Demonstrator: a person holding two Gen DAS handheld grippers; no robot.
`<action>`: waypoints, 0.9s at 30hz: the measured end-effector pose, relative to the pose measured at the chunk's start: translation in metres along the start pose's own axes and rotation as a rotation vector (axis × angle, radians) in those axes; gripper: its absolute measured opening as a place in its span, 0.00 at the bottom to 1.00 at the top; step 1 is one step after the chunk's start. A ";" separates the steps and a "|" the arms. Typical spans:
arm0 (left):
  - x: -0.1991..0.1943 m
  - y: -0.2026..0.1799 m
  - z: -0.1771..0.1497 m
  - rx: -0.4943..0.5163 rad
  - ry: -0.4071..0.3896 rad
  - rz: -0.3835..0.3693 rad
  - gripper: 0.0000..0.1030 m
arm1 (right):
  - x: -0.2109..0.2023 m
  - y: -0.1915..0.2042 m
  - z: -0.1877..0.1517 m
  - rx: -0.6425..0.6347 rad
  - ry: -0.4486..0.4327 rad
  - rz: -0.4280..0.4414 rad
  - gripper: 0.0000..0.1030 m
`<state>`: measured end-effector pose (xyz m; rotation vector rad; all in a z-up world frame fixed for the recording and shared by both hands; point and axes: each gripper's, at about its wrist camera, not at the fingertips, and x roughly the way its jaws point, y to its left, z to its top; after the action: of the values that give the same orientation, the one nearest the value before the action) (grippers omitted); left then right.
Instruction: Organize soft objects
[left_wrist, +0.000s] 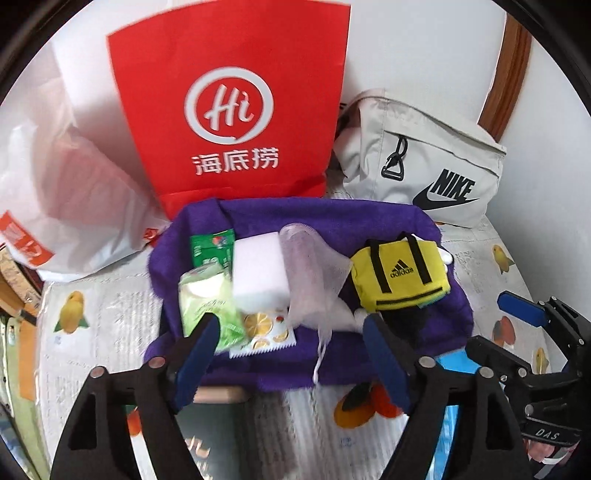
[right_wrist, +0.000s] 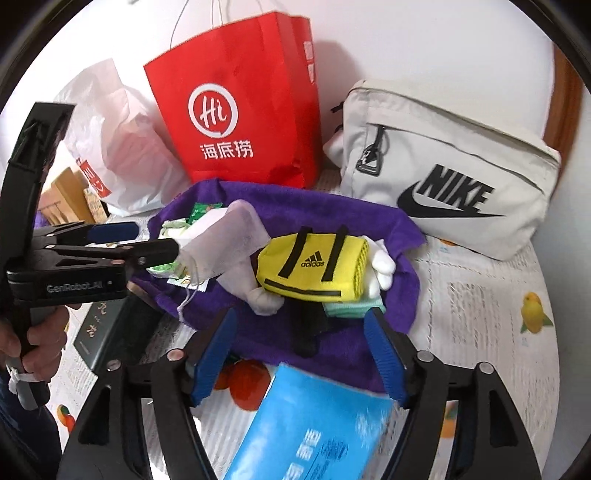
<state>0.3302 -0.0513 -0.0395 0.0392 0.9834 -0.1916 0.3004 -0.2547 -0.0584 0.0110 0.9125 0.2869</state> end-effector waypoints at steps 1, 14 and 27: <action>-0.004 0.000 -0.003 -0.001 -0.004 0.004 0.81 | -0.005 0.001 -0.002 0.004 -0.004 -0.005 0.75; -0.092 0.004 -0.082 -0.062 -0.059 0.048 0.99 | -0.087 0.032 -0.047 0.062 -0.095 -0.025 0.95; -0.176 -0.022 -0.167 -0.101 -0.159 0.117 0.99 | -0.163 0.061 -0.113 0.094 -0.139 -0.076 0.96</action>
<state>0.0941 -0.0273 0.0152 -0.0108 0.8280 -0.0362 0.1032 -0.2493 0.0070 0.0820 0.7859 0.1699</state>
